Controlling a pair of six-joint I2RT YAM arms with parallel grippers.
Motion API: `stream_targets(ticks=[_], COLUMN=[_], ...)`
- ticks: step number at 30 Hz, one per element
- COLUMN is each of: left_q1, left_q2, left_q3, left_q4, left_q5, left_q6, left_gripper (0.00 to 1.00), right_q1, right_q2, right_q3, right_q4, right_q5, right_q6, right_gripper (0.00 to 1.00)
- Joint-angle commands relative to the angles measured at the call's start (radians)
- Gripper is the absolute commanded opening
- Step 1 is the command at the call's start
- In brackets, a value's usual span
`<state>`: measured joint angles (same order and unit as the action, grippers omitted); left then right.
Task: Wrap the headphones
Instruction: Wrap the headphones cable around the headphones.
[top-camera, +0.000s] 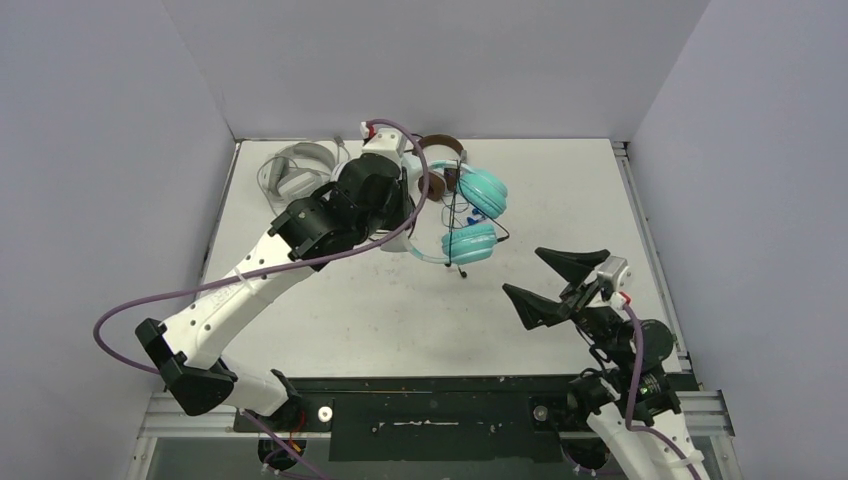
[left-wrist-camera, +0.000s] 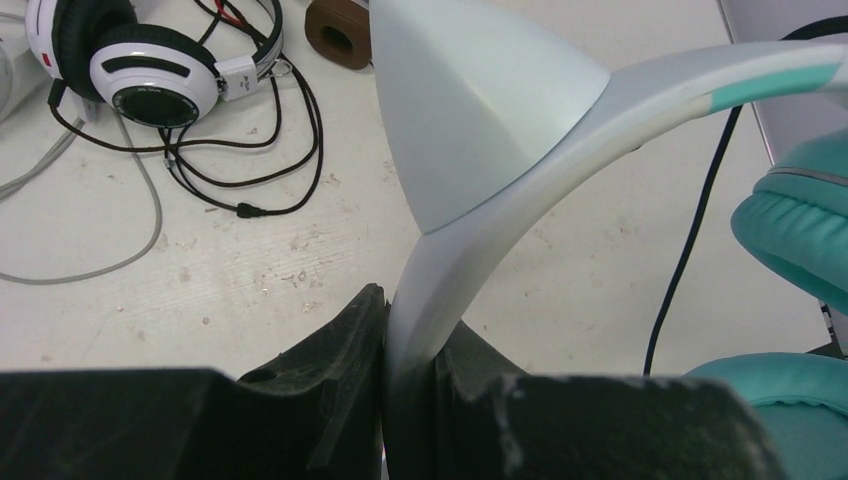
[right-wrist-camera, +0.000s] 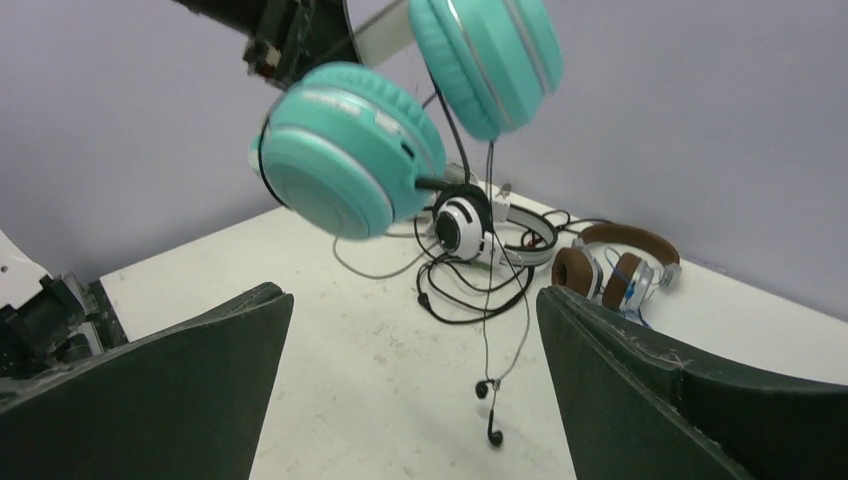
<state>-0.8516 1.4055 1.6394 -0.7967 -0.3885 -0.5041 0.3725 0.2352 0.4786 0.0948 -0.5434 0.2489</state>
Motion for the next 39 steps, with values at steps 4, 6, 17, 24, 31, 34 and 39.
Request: stream_targets(ticks=[4, 6, 17, 24, 31, 34, 39], left_q1=[0.006, 0.006, 0.005, 0.005, 0.005, 0.004, 0.004], left_q2=[-0.068, -0.069, -0.049, -0.042, -0.018, -0.012, -0.005], left_q3=[0.134, 0.158, 0.272, 0.314, 0.367, 0.388, 0.413], left_q4=[0.083, 0.067, 0.03, 0.025, 0.01, 0.007, 0.01], left_q5=[0.029, 0.028, 0.074, 0.086, 0.108, 0.114, 0.123], left_q6=[-0.072, -0.085, -0.097, -0.109, -0.114, -0.117, -0.119], left_gripper=[0.0, 0.0, 0.0, 0.0, 0.0, 0.0, 0.0], right_q1=[-0.001, 0.0, 0.022, 0.131, 0.197, 0.199, 0.201], right_q2=[-0.045, 0.001, 0.522, 0.769, 0.918, 0.961, 1.024], right_q3=[-0.165, -0.202, -0.198, -0.088, 0.027, 0.073, 0.118], right_q4=[0.115, 0.183, 0.618, 0.656, 0.64, 0.635, 0.655], right_q5=[0.046, 0.045, -0.116, -0.093, 0.126, 0.145, 0.144], right_q6=[0.07, 0.099, 0.097, -0.044, -0.148, -0.173, -0.183], right_gripper=[0.99, 0.99, 1.0, 1.0, 1.0, 1.0, 0.92])
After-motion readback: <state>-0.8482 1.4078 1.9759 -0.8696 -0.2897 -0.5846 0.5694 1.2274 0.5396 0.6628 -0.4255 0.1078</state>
